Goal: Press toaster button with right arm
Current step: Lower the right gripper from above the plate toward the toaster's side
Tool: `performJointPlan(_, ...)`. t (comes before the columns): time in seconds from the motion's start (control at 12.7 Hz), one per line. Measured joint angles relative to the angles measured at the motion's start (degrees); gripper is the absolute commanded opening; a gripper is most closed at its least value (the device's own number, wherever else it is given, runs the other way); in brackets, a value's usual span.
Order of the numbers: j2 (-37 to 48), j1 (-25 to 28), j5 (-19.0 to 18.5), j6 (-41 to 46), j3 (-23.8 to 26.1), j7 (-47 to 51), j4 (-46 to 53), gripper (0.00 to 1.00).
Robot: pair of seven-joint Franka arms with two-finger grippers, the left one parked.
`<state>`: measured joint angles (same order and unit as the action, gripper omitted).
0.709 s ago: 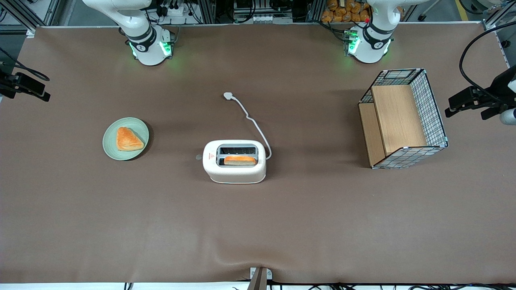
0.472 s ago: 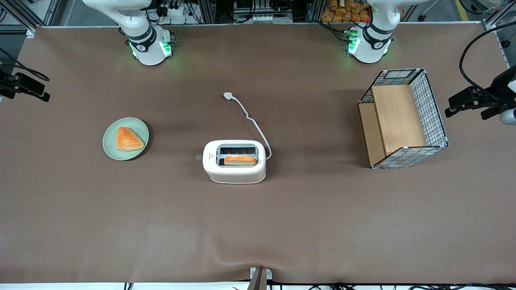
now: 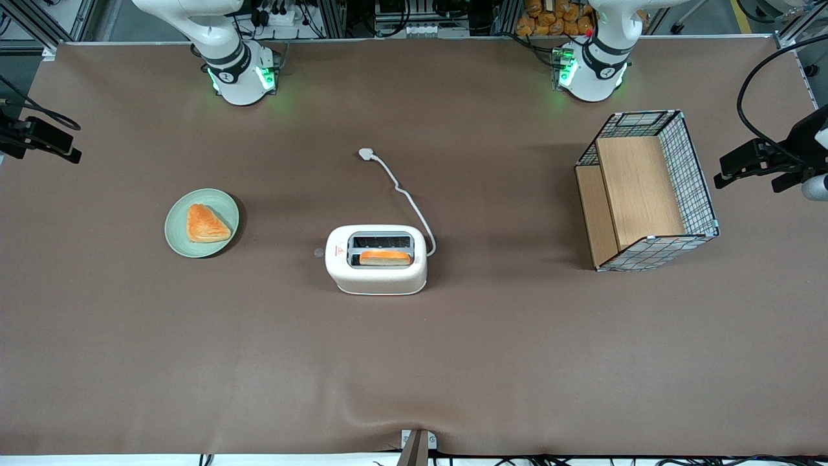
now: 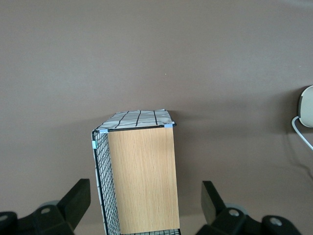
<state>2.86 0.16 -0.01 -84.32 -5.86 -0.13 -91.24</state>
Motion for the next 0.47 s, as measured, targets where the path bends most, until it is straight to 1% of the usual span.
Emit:
performJointPlan(0.24, -0.8, 0.1, 0.0, 0.2, 0.4, -0.1, -0.3, 1.0)
performJointPlan(0.47, -2.3, 2.0, 0.5, 0.2, 0.8, -0.2, -0.3, 1.0)
